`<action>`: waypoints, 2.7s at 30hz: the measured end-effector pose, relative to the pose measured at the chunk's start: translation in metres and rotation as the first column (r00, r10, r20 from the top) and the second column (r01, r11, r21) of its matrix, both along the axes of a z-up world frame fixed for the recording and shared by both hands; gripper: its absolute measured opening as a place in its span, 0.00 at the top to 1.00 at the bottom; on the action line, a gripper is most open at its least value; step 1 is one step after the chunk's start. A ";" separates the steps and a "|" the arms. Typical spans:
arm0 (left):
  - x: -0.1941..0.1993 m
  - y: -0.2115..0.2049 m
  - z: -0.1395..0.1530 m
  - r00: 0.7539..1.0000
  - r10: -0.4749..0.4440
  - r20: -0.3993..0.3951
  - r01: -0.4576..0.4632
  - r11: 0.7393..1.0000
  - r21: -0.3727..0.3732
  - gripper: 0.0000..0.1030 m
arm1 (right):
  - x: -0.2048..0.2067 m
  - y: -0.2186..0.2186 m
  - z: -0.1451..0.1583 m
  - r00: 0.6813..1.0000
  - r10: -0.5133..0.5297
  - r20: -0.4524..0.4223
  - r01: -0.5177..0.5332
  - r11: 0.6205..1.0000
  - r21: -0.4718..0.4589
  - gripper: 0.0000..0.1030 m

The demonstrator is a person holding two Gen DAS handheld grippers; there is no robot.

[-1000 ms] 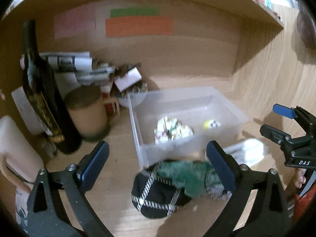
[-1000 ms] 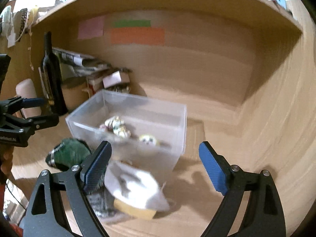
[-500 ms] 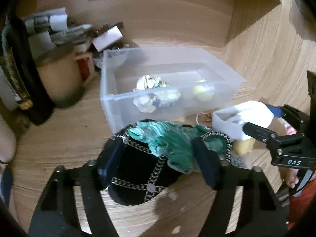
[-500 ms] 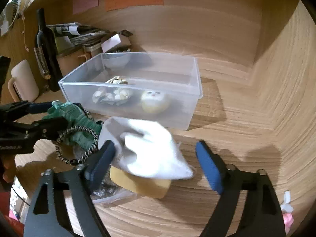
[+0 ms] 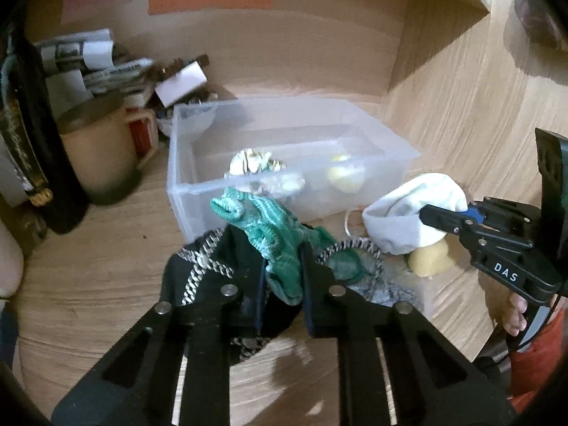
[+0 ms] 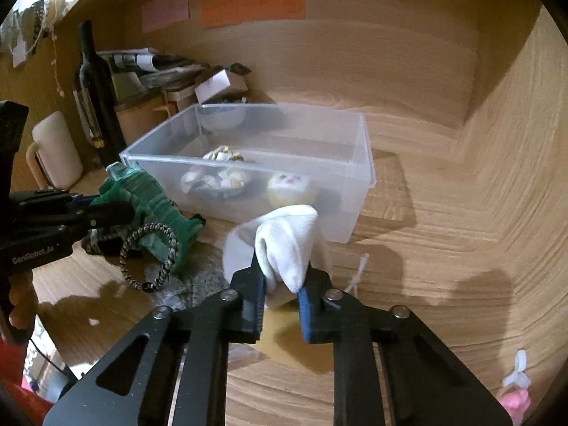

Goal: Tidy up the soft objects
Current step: 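Grasp the white cloth with the right tool while the left tool grasps the green knit toy, then lower the white cloth and green toy into the box and release both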

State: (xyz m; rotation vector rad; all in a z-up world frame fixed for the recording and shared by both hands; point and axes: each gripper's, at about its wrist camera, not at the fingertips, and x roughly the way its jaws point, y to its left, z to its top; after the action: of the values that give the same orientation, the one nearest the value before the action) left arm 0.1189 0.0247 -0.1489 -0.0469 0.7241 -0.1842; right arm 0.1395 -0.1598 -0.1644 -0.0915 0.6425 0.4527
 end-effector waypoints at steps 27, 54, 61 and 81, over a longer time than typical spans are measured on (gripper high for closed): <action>0.020 0.017 0.096 0.957 0.086 0.278 -0.101 0.994 0.039 0.86 | 0.008 -0.001 0.104 0.958 -0.044 0.284 0.015 0.994 0.104 0.88; 0.157 0.009 0.025 0.991 0.123 -0.043 -0.114 0.980 0.163 0.85 | 0.118 0.063 0.053 0.997 0.004 0.074 0.003 0.996 -0.094 0.88; 0.170 0.013 0.012 0.987 0.117 -0.110 -0.100 0.984 0.146 0.82 | 0.136 0.063 0.036 1.000 -0.009 -0.009 0.007 0.985 -0.172 0.87; 0.108 0.012 0.062 0.994 0.096 0.055 -0.103 0.986 0.129 0.20 | 0.088 0.035 0.072 0.994 0.002 0.108 0.015 0.987 -0.157 0.42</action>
State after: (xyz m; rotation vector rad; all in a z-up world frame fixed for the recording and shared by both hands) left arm 0.2273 0.0369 -0.0866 0.0468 0.6823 -0.0419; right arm 0.2280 -0.1250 -0.0924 -0.2626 0.5709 0.3877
